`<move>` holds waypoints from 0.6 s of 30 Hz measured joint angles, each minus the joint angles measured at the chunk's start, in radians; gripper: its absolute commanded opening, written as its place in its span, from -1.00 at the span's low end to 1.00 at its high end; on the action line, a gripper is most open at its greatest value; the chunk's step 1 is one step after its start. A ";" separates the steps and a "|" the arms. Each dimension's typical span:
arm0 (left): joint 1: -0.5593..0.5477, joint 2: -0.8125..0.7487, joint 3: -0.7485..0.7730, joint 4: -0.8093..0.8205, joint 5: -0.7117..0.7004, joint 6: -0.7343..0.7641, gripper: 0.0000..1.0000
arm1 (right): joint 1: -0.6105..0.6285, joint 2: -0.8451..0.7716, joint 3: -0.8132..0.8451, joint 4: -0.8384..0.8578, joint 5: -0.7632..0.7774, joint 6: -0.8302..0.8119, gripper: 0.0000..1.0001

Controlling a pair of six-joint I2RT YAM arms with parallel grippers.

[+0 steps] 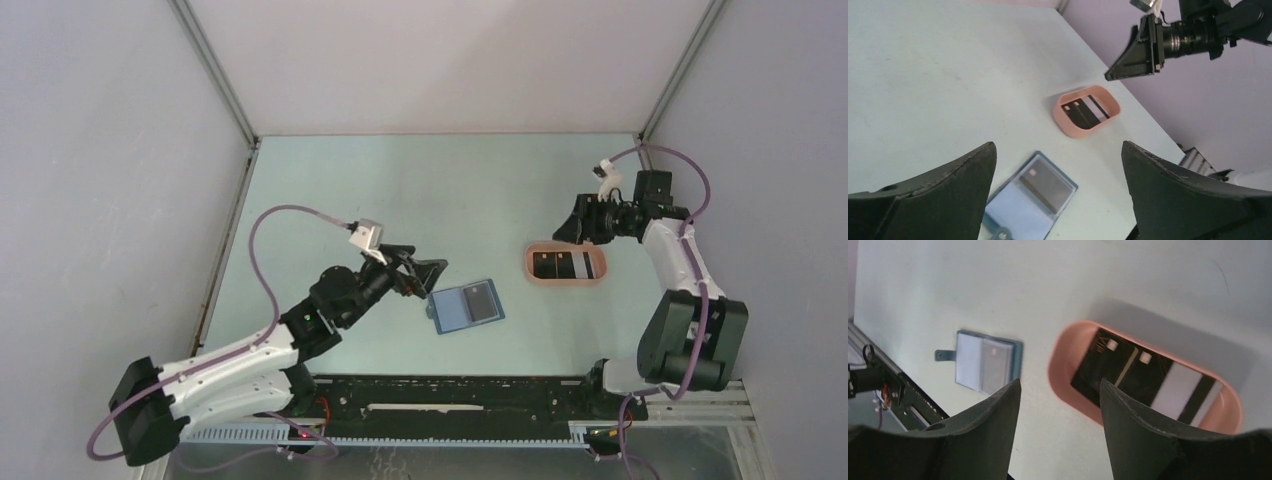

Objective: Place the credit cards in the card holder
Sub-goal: Pick up the credit card from the storage box.

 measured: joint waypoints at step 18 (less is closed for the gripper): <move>0.032 -0.259 -0.171 -0.153 -0.085 0.007 1.00 | 0.003 0.328 0.017 0.037 0.155 0.105 0.30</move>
